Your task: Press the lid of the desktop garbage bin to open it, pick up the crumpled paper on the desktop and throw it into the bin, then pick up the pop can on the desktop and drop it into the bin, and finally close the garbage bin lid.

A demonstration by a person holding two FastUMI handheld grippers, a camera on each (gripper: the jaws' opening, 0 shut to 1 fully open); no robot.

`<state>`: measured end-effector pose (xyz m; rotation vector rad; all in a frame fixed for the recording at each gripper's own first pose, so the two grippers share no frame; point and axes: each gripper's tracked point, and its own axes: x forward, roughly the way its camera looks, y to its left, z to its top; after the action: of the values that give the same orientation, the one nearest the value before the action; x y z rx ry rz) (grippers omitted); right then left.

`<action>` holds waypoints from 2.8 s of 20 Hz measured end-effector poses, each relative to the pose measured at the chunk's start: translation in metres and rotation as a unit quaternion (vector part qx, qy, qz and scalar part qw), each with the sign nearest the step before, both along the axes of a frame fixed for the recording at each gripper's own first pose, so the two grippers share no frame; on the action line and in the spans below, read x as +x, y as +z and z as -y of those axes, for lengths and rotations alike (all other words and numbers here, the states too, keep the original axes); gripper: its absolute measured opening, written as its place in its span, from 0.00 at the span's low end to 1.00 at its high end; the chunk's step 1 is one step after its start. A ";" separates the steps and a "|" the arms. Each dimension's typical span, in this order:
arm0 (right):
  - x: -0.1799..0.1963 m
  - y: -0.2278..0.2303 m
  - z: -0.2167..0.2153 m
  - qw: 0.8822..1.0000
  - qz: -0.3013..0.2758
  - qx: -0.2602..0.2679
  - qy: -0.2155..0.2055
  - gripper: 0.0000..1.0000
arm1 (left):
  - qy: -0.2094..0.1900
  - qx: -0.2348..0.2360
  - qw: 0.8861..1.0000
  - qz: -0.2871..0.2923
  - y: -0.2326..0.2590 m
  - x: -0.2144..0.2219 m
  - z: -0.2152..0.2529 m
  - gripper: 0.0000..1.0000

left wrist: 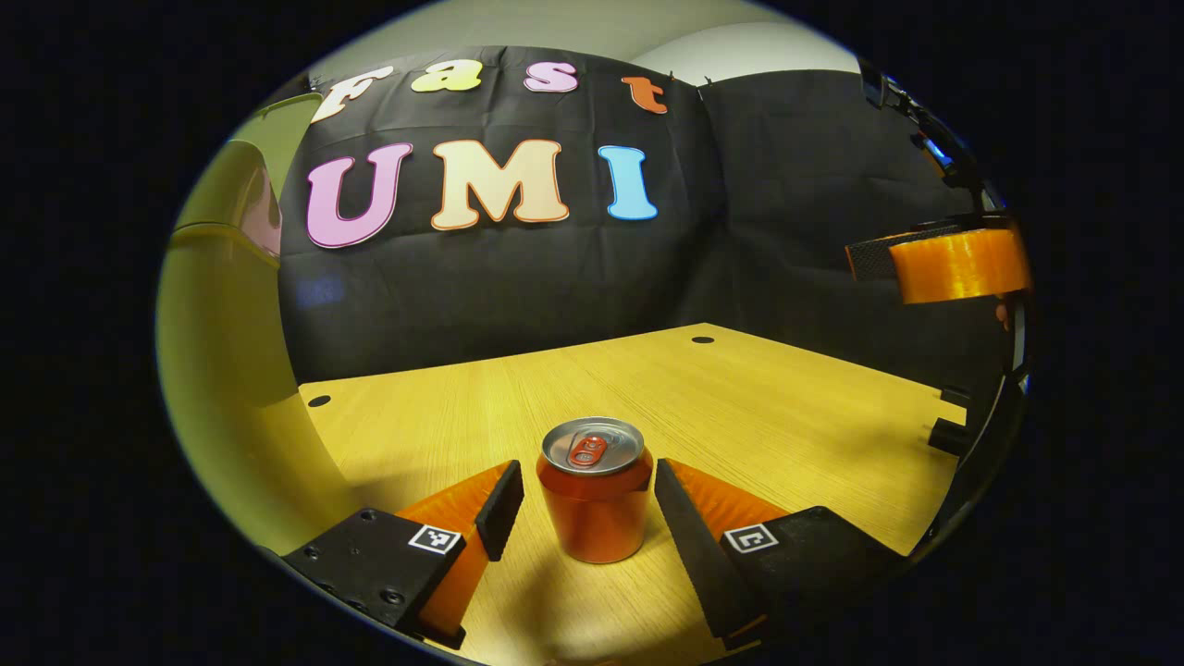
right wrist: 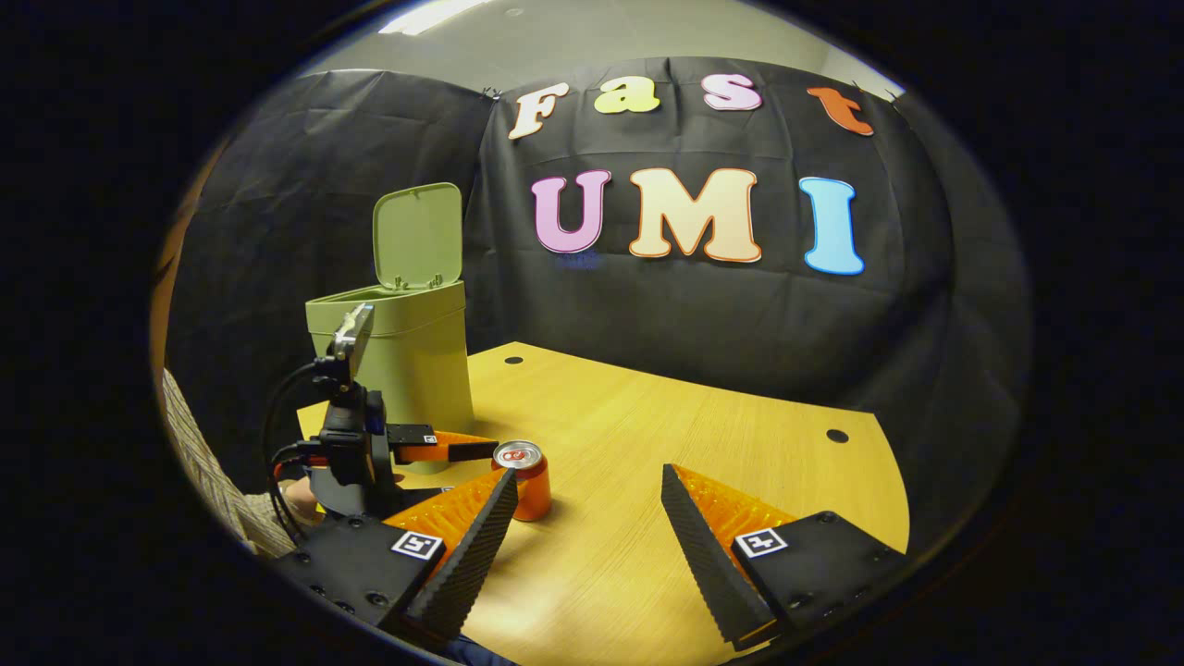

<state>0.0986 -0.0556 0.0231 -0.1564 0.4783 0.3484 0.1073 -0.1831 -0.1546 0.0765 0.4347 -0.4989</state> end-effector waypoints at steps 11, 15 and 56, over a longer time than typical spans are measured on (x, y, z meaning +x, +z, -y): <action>-0.013 -0.044 0.056 0.996 -0.032 0.036 -0.079 0.98 | 0.002 0.006 1.000 -0.027 -0.022 0.010 0.009 0.87; -0.018 -0.057 0.063 0.995 -0.040 0.029 -0.088 0.98 | 0.002 0.006 0.999 -0.031 -0.026 0.013 0.012 0.81; -0.042 -0.089 0.057 0.997 -0.040 0.040 -0.052 0.98 | 0.071 -0.060 0.988 0.121 0.303 0.049 -0.127 0.78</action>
<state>0.0564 -0.1126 -0.0662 -0.0404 0.5477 0.2726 0.1561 -0.0563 0.1489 -0.0103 0.1698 -0.3697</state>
